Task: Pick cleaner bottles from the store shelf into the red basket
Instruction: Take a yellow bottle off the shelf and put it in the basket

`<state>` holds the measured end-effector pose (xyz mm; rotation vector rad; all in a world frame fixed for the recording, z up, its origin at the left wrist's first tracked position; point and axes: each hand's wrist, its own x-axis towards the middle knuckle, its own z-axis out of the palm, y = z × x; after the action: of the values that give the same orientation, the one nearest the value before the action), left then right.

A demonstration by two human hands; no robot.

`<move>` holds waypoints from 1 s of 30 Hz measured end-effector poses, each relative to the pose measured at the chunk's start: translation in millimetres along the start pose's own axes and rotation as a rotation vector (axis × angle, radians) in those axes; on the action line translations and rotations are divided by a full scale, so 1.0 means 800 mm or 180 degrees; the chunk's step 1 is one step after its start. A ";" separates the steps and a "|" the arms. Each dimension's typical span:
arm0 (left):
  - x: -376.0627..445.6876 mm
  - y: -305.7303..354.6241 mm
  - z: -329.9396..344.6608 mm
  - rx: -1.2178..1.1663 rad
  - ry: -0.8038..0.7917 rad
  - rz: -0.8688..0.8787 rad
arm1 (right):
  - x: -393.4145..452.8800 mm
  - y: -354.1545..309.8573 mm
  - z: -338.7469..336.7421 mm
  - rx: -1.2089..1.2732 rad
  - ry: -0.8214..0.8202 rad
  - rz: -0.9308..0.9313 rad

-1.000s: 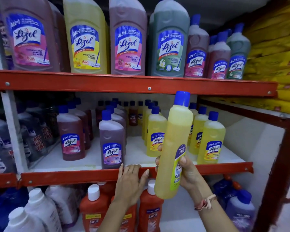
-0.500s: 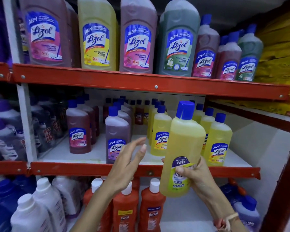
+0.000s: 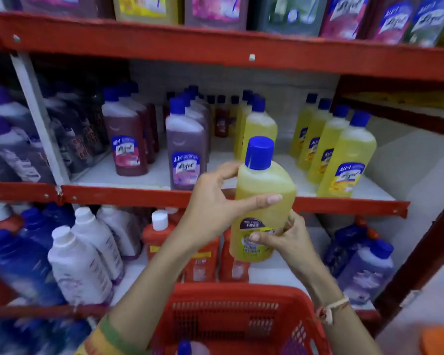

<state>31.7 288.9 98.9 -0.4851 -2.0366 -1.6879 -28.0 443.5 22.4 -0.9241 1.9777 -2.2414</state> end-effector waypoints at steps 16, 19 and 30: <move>-0.148 -0.184 0.058 0.0300 -0.0112 -0.0976 | -0.135 0.156 -0.039 -0.0967 -0.0416 0.1492; -0.188 -0.230 0.070 0.0340 -0.0227 -0.1255 | -0.165 0.193 -0.048 -0.1225 -0.0548 0.1672; -0.304 -0.313 0.097 0.0428 -0.0243 -0.2217 | -0.243 0.287 -0.043 -0.2083 -0.0779 0.2232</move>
<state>92.5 320.7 -251.9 0.2499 -2.5370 -1.8851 34.2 502.5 -268.3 -0.3673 2.4230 -1.0879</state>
